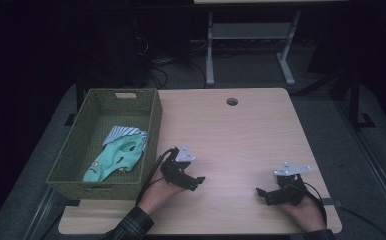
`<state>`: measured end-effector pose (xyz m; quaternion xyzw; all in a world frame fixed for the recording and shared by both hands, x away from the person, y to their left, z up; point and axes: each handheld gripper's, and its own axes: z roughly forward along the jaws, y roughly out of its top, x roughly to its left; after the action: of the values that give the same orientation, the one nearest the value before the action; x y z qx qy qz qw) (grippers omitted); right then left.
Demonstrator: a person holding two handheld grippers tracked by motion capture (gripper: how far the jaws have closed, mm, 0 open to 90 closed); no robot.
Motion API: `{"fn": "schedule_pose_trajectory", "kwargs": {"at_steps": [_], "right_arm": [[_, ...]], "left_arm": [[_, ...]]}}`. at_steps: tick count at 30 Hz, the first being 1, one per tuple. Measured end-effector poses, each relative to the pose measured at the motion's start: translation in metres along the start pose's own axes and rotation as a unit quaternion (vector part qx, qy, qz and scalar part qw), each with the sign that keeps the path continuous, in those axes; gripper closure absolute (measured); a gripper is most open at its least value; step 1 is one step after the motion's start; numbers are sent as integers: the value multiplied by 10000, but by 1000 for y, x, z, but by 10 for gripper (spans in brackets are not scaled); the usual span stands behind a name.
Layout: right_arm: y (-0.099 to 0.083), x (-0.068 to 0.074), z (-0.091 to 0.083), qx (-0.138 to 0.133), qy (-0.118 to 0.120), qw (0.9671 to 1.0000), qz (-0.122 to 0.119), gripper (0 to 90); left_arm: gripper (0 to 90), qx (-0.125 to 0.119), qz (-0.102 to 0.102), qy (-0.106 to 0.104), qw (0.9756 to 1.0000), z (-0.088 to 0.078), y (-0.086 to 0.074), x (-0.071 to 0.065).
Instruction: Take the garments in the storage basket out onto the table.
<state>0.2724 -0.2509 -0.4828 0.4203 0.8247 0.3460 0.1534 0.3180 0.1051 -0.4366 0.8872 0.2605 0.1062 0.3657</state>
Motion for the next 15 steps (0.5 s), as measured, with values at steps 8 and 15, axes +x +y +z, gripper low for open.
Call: {"fn": "schedule_pose_trajectory", "kwargs": {"at_steps": [8, 15], "right_arm": [[0, 0, 0, 9, 9, 10000, 16, 10], [0, 0, 0, 11, 8, 10000, 20, 10]], "left_arm": [[133, -34, -36, -32, 10000, -3, 3, 1], [133, -85, -69, -52, 9999, -6, 6, 2]]}}
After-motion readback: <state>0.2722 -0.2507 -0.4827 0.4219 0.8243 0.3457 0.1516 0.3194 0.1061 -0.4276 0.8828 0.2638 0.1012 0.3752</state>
